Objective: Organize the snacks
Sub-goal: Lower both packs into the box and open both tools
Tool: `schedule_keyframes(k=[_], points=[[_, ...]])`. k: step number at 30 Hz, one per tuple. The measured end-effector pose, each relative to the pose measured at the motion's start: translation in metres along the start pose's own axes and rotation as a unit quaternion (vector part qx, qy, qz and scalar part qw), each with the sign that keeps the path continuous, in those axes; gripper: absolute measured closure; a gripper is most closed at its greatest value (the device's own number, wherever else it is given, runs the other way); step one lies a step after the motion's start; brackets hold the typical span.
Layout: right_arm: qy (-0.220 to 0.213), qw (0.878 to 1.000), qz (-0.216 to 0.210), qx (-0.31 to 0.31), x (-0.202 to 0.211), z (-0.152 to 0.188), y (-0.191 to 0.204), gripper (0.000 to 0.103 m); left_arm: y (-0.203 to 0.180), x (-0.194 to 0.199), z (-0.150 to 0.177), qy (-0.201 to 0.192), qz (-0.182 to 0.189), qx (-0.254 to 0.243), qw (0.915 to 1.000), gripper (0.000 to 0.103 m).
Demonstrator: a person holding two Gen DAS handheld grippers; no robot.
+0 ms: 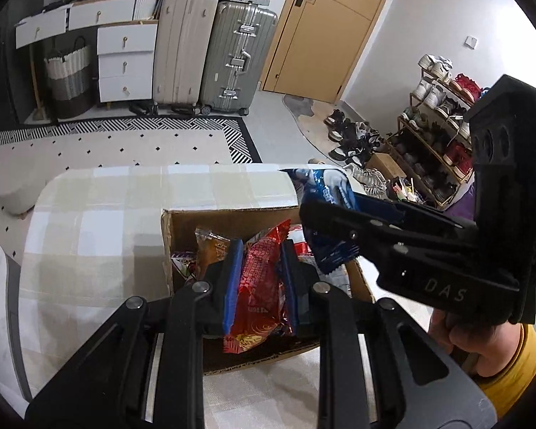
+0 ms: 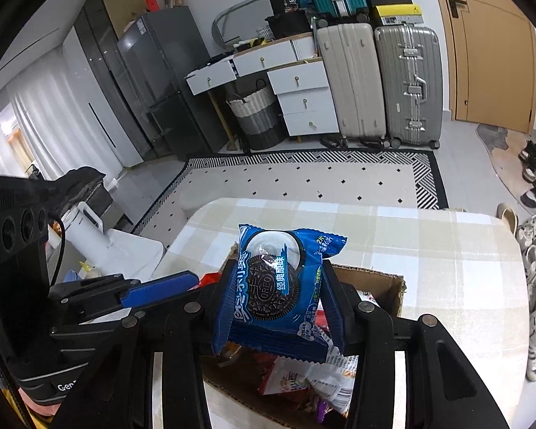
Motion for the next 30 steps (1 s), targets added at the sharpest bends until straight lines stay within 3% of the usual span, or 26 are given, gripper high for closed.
schedule_keyframes(k=[13, 26, 30], points=[[0.039, 0.999, 0.01, -0.019, -0.029, 0.006, -0.013, 0.059, 0.012, -0.022, 0.006, 0.011, 0.005, 0.009, 0.9999, 0.084], [0.058, 0.998, 0.002, -0.006, -0.041, 0.009, -0.004, 0.059, 0.019, 0.01, 0.006, -0.011, -0.019, 0.015, 0.9996, 0.084], [0.068, 0.998, 0.004, 0.008, -0.048, 0.012, 0.004, 0.058, 0.021, 0.021, 0.008, -0.016, -0.036, 0.015, 0.9991, 0.074]])
Point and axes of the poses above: each gripper's, at about its wrist camera, not at the fingertips, and x roughly against the way its jaws point, y to its left, z to its underside, the point moved 3 cm from there along -x, roughly the way its jaws point, and after that the axes turned 11 degrees about -x, right-handed, at the moved point
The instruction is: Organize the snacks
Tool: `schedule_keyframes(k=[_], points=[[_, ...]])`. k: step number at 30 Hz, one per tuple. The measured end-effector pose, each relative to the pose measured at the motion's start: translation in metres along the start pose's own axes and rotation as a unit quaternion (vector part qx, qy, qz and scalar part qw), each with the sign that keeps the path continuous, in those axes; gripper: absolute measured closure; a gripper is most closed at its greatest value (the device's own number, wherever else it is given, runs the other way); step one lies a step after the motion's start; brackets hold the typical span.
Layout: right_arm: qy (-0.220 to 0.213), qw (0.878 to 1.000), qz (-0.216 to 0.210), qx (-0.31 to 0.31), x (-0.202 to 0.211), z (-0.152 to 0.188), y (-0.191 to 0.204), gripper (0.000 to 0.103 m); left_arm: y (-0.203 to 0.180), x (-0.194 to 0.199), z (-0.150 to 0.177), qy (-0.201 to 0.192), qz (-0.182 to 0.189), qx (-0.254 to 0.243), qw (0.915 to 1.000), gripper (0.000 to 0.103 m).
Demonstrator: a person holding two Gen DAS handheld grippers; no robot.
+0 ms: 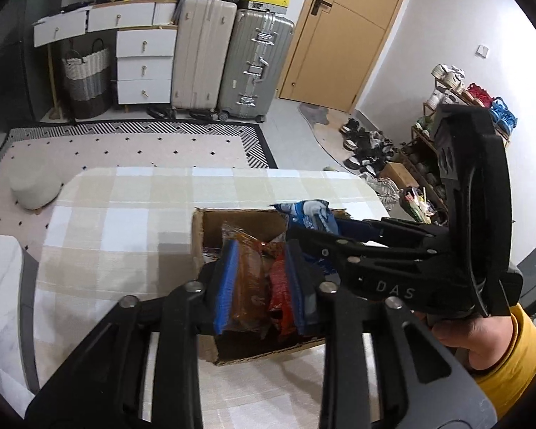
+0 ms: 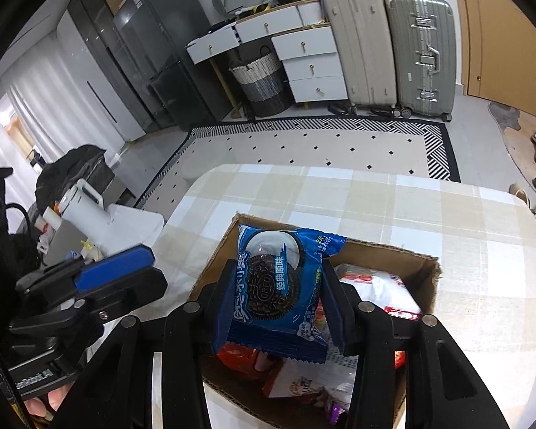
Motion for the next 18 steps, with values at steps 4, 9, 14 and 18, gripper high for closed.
schedule_keyframes(k=[4, 9, 14, 18], points=[[-0.004, 1.0, 0.016, 0.009, 0.001, 0.001, 0.003, 0.05, 0.004, 0.01, 0.001, -0.005, -0.014, 0.008, 0.9999, 0.057], [-0.022, 1.0, 0.017, -0.002, 0.017, 0.003, -0.003, 0.048, 0.008, 0.025, 0.003, -0.018, -0.028, 0.024, 0.9992, 0.038], [-0.051, 0.999, 0.005, -0.016, 0.048, 0.01, -0.007, 0.048, 0.005, 0.036, 0.008, -0.016, -0.041, 0.028, 0.9986, 0.031], [-0.094, 0.995, -0.008, -0.019, 0.085, 0.022, -0.004, 0.036, -0.001, 0.05, 0.015, -0.027, -0.062, 0.033, 0.9972, 0.024]])
Point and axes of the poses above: each gripper's, at about its wrist camera, not at the fingertips, and x roughly against the way its jaws point, y to its left, z to its underside, the point moved 3 cm from there along -x, roughly the way its jaws point, and after that the axes turned 11 degrees about -x, right-handed, at the moved point
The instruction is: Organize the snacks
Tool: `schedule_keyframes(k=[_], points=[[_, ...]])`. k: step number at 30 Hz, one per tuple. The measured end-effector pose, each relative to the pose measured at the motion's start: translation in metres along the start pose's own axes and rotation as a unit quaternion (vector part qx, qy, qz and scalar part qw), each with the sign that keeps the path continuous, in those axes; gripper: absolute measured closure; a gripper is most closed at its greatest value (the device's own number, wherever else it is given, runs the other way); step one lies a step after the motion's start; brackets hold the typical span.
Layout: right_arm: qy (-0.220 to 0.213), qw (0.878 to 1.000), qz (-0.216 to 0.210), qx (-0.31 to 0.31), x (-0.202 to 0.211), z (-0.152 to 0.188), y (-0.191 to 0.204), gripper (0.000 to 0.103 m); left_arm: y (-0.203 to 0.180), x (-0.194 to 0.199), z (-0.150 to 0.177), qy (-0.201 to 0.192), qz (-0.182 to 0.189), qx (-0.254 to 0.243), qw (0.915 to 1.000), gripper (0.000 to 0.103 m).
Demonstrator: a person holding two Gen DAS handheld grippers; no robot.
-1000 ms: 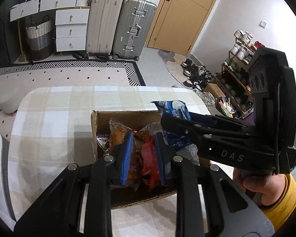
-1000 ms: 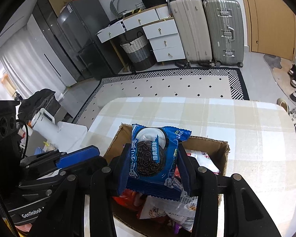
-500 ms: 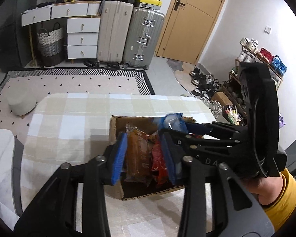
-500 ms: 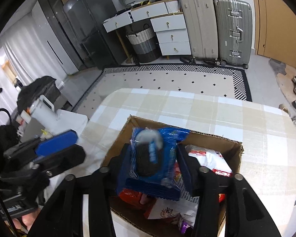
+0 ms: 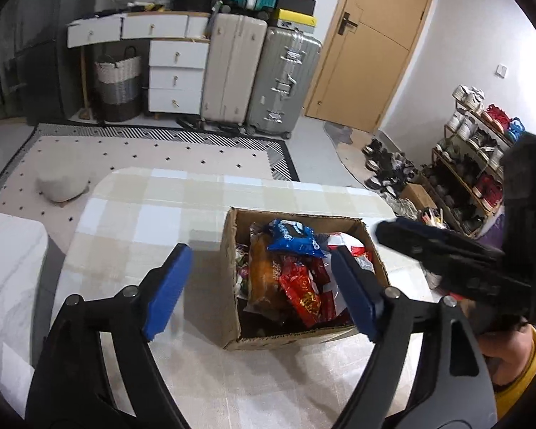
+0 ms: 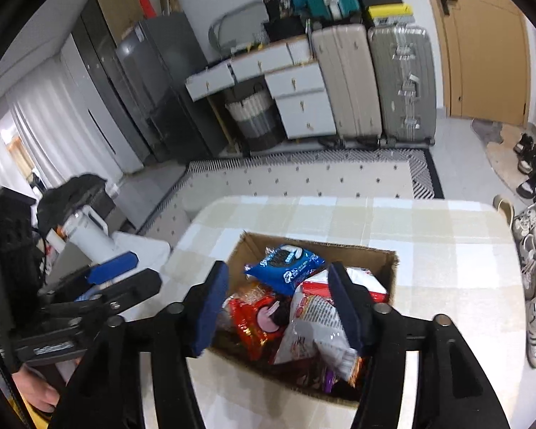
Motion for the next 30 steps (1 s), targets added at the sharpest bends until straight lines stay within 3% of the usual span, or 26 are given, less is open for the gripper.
schedule_keyframes(k=[5, 7, 8, 16, 20, 22, 26, 30], points=[[-0.057, 0.998, -0.016, 0.012, 0.052, 0.014, 0.01, 0.032, -0.015, 0.027, 0.009, -0.016, -0.016, -0.011, 0.9997, 0.023], [-0.075, 0.997, -0.021, 0.014, 0.072, 0.021, 0.014, 0.016, -0.023, 0.042, 0.013, -0.026, -0.025, -0.02, 0.9991, 0.022], [-0.085, 0.996, -0.021, 0.015, 0.081, 0.025, 0.014, 0.015, -0.028, 0.052, 0.016, -0.033, -0.029, -0.026, 0.9987, 0.021], [-0.144, 0.988, -0.043, 0.03, 0.157, 0.063, 0.028, 0.007, -0.053, 0.12, 0.04, -0.071, -0.039, -0.049, 0.9955, 0.013], [-0.173, 0.983, -0.049, 0.047, 0.193, 0.09, 0.038, 0.005, -0.061, 0.168, 0.059, -0.103, -0.061, -0.048, 0.9916, 0.01], [-0.188, 0.979, -0.055, 0.055, 0.211, 0.104, 0.043, 0.001, -0.066, 0.191, 0.07, -0.122, -0.071, -0.053, 0.9885, 0.0], [-0.225, 0.97, -0.061, 0.07, 0.239, 0.134, 0.051, 0.001, -0.075, 0.223, 0.092, -0.149, -0.09, -0.069, 0.9823, 0.0], [-0.247, 0.965, -0.058, 0.068, 0.25, 0.16, 0.049, 0.001, -0.073, 0.245, 0.122, -0.166, -0.101, -0.054, 0.9793, 0.0]])
Point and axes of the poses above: each gripper's, at about its wrist camera, not at the fingertips, and x roughly against the way its jaws point, y to its left, z to its underside, the point moved 3 cm from there along -x, roughly the way its jaws point, and after that the axes turned 11 degrees about -x, right-handed, at the moved point
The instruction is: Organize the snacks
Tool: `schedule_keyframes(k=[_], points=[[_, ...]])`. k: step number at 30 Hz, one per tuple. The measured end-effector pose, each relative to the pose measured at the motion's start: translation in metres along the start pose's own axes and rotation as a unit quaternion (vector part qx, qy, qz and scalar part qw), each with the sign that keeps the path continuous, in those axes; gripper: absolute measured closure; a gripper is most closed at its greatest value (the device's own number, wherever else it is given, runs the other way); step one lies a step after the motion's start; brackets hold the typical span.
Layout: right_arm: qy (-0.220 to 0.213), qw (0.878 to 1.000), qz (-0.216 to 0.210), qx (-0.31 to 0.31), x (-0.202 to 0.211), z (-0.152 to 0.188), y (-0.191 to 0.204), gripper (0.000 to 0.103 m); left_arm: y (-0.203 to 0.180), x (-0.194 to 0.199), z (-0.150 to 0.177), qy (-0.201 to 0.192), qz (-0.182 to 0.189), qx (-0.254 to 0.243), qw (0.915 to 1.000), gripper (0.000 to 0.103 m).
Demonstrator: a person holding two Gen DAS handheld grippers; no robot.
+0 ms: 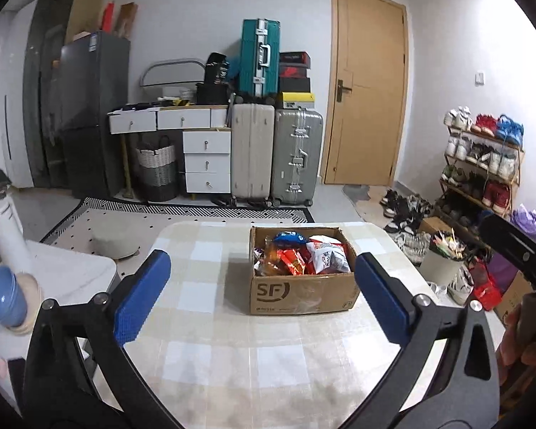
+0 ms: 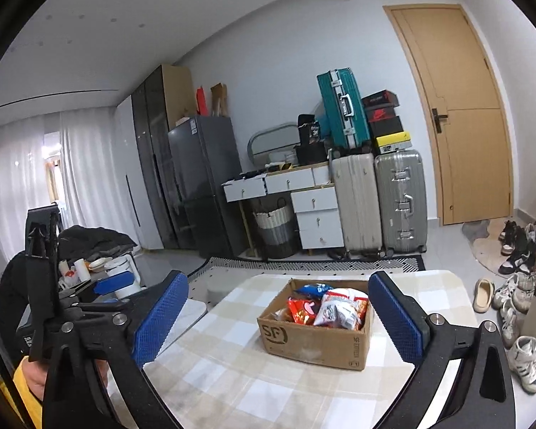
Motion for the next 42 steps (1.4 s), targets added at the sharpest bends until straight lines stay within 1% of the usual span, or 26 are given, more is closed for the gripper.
schedule_keyframes(k=[2, 4, 5, 9, 11, 14, 16, 19, 22, 25, 33, 38, 42], points=[[-0.008, 1.0, 0.009, 0.012, 0.011, 0.011, 0.002, 0.001, 0.002, 0.01, 0.012, -0.003, -0.003, 0.003, 1.0, 0.0], [-0.019, 0.999, 0.021, 0.027, 0.019, 0.023, 0.002, 0.001, 0.005, 0.017, 0.023, -0.007, -0.016, 0.001, 0.9998, 0.0], [-0.027, 0.999, 0.024, 0.034, 0.023, 0.029, 0.003, 0.001, 0.005, 0.018, 0.03, -0.017, -0.026, -0.001, 0.9995, 0.0], [-0.04, 0.997, 0.036, 0.059, 0.024, 0.059, -0.001, 0.001, 0.011, 0.02, 0.051, -0.05, -0.061, -0.012, 0.9968, 0.0], [-0.035, 0.995, 0.055, 0.071, 0.016, 0.076, -0.009, 0.001, 0.014, 0.013, 0.066, -0.054, -0.073, -0.016, 0.9957, 0.0], [-0.028, 0.994, 0.076, 0.071, 0.004, 0.097, -0.025, 0.001, 0.015, -0.007, 0.087, -0.036, -0.07, -0.024, 0.9966, 0.0], [-0.025, 0.995, 0.075, 0.064, -0.003, 0.108, -0.035, 0.001, 0.014, -0.017, 0.101, -0.031, -0.068, -0.031, 0.9967, 0.0], [-0.038, 0.994, 0.076, 0.066, -0.007, 0.12, -0.047, 0.001, 0.012, -0.033, 0.123, -0.024, -0.074, -0.037, 0.9963, 0.0], [-0.041, 0.993, 0.082, 0.073, -0.013, 0.13, -0.056, 0.001, 0.013, -0.057, 0.138, -0.012, -0.071, -0.031, 0.9969, 0.0], [-0.045, 0.993, 0.084, 0.074, -0.017, 0.137, -0.064, 0.001, 0.014, -0.074, 0.154, -0.008, -0.073, -0.021, 0.9971, 0.0], [-0.061, 0.992, 0.081, 0.073, -0.024, 0.151, -0.072, 0.001, 0.018, -0.104, 0.175, -0.013, -0.065, -0.006, 0.9978, 0.0], [-0.056, 0.993, 0.084, 0.068, -0.029, 0.154, -0.075, 0.001, 0.023, -0.106, 0.18, -0.031, -0.071, 0.006, 0.997, 0.0], [-0.051, 0.993, 0.088, 0.063, -0.032, 0.155, -0.078, 0.001, 0.024, -0.111, 0.18, -0.027, -0.068, 0.005, 0.9973, 0.0]])
Point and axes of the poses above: each gripper's, at about its wrist camera, not at the fingertips, and x roughly against the way its jaws point, y to its left, z to its underside, the point moved 3 cm from there along -x, roughly the way its jaws point, and after that the axes turned 11 degrees about -x, right-handed, at the moved point
